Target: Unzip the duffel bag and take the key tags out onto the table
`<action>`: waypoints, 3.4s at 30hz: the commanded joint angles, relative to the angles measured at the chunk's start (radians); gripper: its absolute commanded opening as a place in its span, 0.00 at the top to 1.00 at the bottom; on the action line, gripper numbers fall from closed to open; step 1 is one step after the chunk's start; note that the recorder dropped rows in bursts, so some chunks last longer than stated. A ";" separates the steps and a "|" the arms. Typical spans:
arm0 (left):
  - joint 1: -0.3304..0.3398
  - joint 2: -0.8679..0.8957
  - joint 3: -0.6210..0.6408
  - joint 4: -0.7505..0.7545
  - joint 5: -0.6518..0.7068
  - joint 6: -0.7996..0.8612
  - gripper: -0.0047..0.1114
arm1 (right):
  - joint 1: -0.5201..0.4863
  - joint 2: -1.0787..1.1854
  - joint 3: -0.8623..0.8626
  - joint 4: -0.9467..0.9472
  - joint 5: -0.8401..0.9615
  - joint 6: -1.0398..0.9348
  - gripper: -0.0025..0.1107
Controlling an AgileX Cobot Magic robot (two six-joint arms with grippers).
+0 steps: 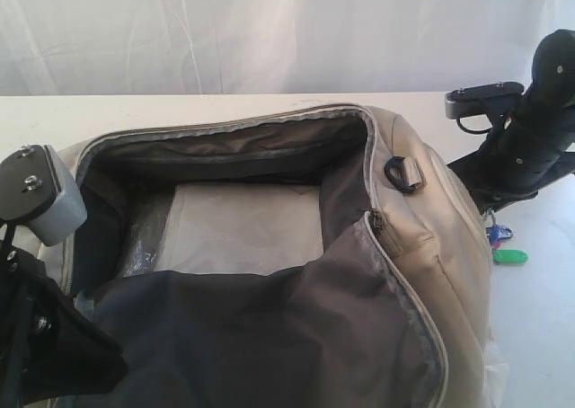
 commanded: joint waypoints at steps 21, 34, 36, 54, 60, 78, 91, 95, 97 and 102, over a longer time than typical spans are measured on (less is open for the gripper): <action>-0.002 -0.154 -0.181 0.033 0.009 -0.096 0.78 | -0.004 -0.768 0.132 0.111 0.209 -0.107 0.98; -0.002 -0.502 -0.234 0.271 0.149 -0.526 0.96 | -0.004 -1.336 0.339 0.235 0.251 -0.139 0.98; -0.002 -0.544 -0.234 0.282 0.174 -0.534 0.96 | -0.004 -1.387 0.354 0.235 0.244 -0.137 0.98; -0.002 -0.595 -0.223 0.368 0.200 -0.531 0.96 | -0.004 -1.432 0.373 0.248 0.228 -0.137 0.98; -0.002 -0.595 -0.223 0.368 0.200 -0.531 0.96 | -0.004 -1.432 0.373 0.248 0.228 -0.137 0.98; 0.244 -0.646 -0.223 0.368 0.200 -0.529 0.96 | -0.004 -1.432 0.373 0.250 0.228 -0.137 0.98; 0.409 -0.739 -0.215 0.368 0.200 -0.529 0.96 | -0.004 -1.432 0.373 0.250 0.228 -0.137 0.98; 0.409 -0.741 -0.198 0.368 0.201 -0.529 0.96 | -0.004 -1.432 0.373 0.250 0.228 -0.137 0.98; 0.409 -0.741 -0.194 0.368 0.201 -0.529 0.96 | -0.004 -1.432 0.373 0.250 0.228 -0.137 0.98; 0.409 -0.741 -0.192 0.368 0.201 -0.529 0.96 | -0.004 -1.432 0.373 0.249 0.228 -0.144 0.98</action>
